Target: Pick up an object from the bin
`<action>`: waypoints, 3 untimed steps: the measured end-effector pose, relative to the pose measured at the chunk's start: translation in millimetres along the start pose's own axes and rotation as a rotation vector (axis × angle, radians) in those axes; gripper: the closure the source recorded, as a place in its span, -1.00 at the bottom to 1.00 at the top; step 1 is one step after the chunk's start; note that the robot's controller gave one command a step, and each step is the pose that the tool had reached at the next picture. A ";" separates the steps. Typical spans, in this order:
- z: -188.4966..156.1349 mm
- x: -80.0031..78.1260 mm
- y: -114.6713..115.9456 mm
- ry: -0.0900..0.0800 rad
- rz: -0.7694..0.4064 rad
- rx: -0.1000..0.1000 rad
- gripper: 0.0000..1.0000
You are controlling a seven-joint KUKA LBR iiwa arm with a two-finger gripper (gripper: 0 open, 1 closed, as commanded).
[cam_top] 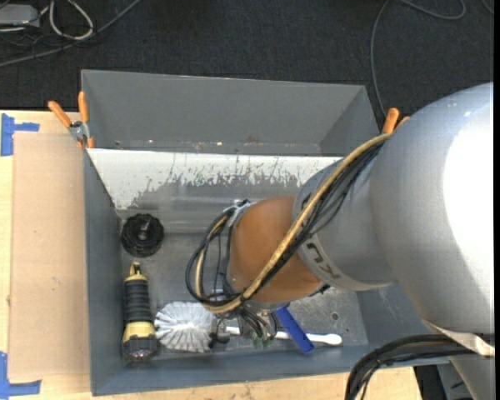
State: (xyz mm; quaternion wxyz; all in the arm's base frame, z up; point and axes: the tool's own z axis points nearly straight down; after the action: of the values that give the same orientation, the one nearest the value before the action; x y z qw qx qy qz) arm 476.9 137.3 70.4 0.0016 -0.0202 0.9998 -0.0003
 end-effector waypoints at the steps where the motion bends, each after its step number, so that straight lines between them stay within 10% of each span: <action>1: -11.2 -0.1 0.1 0.000 0.003 -0.001 1.00; 3: -48.8 1.1 -0.8 0.006 0.004 0.001 1.00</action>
Offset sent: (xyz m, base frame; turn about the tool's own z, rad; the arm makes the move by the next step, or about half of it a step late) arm 0.0000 0.0001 0.0442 0.0035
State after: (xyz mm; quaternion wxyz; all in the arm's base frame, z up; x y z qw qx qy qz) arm 475.7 136.5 119.2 -0.0013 -0.0181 0.9998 -0.0008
